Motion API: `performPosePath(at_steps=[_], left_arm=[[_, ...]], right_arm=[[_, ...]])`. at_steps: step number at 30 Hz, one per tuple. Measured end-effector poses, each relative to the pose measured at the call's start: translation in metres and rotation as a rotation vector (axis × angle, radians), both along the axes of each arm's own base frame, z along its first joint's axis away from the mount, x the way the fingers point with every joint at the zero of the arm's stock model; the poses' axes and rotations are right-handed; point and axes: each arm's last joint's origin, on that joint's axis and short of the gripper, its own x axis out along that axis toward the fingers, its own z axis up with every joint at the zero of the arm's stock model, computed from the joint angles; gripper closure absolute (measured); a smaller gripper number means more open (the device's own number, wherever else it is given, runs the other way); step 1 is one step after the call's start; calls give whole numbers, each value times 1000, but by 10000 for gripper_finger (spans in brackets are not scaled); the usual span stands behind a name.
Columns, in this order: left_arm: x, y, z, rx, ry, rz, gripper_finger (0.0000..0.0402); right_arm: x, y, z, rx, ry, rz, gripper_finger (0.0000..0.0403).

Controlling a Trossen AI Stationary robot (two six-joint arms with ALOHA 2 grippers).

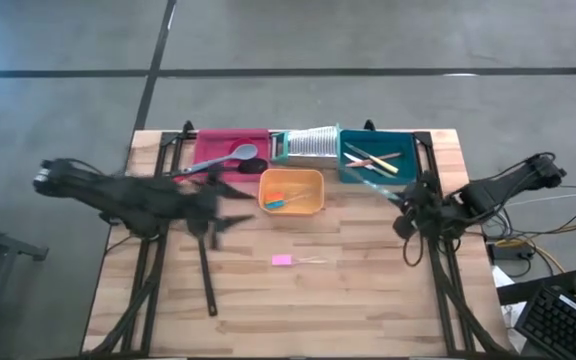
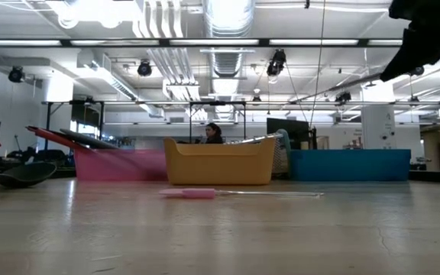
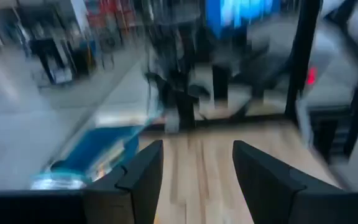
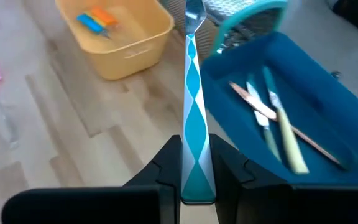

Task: Pick & Place Kitchen Items
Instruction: Put the blue patterned knife into the blue bin

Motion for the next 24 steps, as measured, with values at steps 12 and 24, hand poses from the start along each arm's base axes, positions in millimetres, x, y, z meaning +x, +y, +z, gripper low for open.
performPosePath(at_steps=[12, 24], left_arm=[[-27, 7, -23, 21, -102, -12, 204], [-38, 3, -50, 108, -124, -25, 206]], right_arm=[[-23, -23, -2, 36, 53, -105, 362], [-25, -35, -1, 51, 87, -232, 362]])
